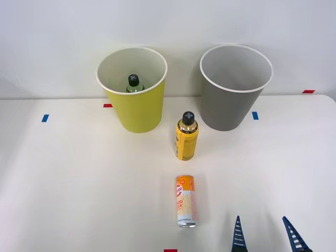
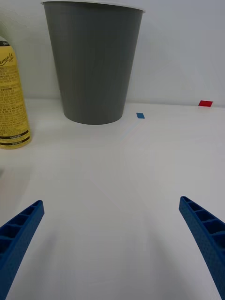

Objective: Put cans in the gray bin, plastic bottles in the light green bin

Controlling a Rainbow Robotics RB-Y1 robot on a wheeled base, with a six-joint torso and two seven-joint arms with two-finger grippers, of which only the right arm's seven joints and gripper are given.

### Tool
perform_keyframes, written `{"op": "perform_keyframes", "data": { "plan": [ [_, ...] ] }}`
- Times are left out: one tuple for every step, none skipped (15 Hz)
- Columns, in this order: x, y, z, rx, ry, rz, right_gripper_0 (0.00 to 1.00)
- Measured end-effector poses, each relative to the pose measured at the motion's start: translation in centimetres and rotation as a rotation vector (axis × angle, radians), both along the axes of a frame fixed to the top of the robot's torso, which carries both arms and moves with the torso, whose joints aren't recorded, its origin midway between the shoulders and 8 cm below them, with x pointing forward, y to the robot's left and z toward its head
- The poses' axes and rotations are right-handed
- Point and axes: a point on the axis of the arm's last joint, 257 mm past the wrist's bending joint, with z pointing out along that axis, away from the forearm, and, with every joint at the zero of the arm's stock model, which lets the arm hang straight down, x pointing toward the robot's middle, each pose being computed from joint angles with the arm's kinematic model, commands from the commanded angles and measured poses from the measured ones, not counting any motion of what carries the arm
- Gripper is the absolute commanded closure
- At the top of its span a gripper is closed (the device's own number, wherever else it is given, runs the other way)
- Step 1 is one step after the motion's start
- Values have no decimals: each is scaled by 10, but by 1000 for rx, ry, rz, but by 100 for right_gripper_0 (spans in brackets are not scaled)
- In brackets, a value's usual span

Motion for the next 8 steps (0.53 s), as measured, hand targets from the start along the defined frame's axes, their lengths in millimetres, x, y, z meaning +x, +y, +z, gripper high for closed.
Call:
{"op": "perform_keyframes", "data": {
  "plan": [
    [0, 0, 0, 0, 0, 0, 0],
    [0, 0, 0, 0, 0, 0, 0],
    [0, 0, 0, 0, 0, 0, 0],
    [0, 0, 0, 0, 0, 0, 0],
    [0, 0, 0, 0, 0, 0, 0],
    [0, 0, 0, 0, 0, 0, 0],
    [0, 0, 0, 0, 0, 0, 0],
    [0, 0, 0, 0, 0, 0, 0]
  ]
}}
